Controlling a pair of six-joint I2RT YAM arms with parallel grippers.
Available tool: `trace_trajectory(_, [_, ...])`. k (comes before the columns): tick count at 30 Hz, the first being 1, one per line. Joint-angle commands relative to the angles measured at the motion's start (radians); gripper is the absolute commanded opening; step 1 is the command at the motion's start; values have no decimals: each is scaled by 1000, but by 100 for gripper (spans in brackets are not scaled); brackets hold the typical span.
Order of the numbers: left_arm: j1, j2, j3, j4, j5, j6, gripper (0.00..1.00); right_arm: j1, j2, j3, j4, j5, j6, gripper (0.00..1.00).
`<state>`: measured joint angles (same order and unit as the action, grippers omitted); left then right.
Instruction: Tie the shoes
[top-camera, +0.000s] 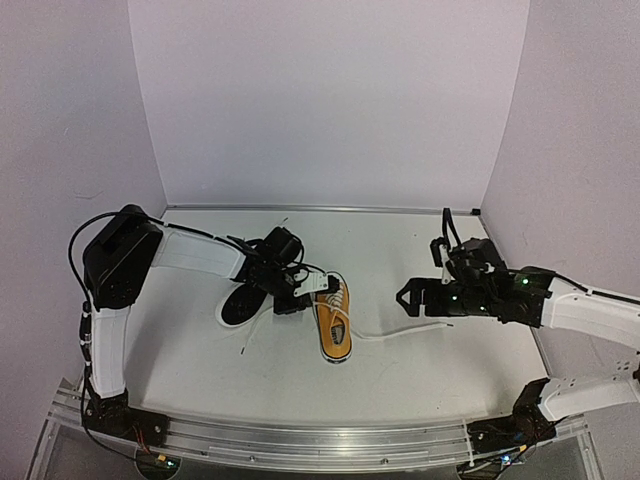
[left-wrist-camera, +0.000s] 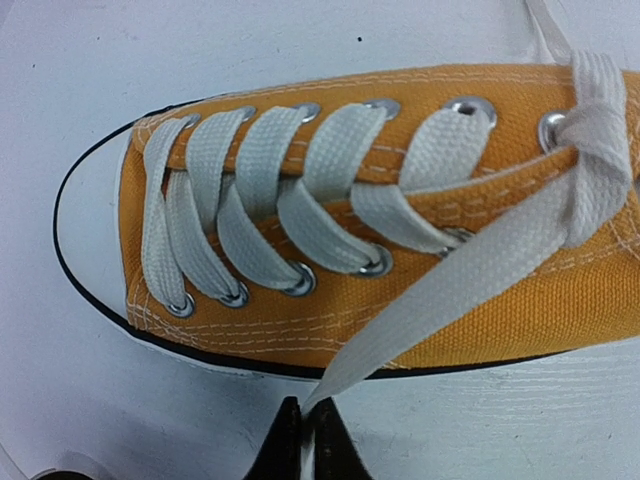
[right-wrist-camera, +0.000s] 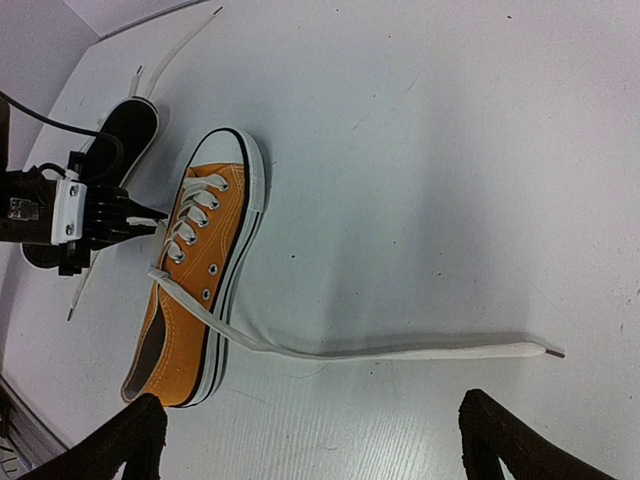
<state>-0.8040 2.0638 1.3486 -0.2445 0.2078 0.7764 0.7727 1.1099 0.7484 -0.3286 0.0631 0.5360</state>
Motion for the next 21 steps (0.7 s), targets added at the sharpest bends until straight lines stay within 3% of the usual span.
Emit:
trace_trajectory(1, [0,-69,4,30,25,-42,0,-4,22,-20,20,14,25,98])
trace_trajectory(12, [-46,-245,-160,207,102,-213,0,-6,130,-16,-68,78,114,96])
trace_trajectory(21, [-99,-269,-183,209,68,-196,0,-9,247,-9,-155,217,374,79])
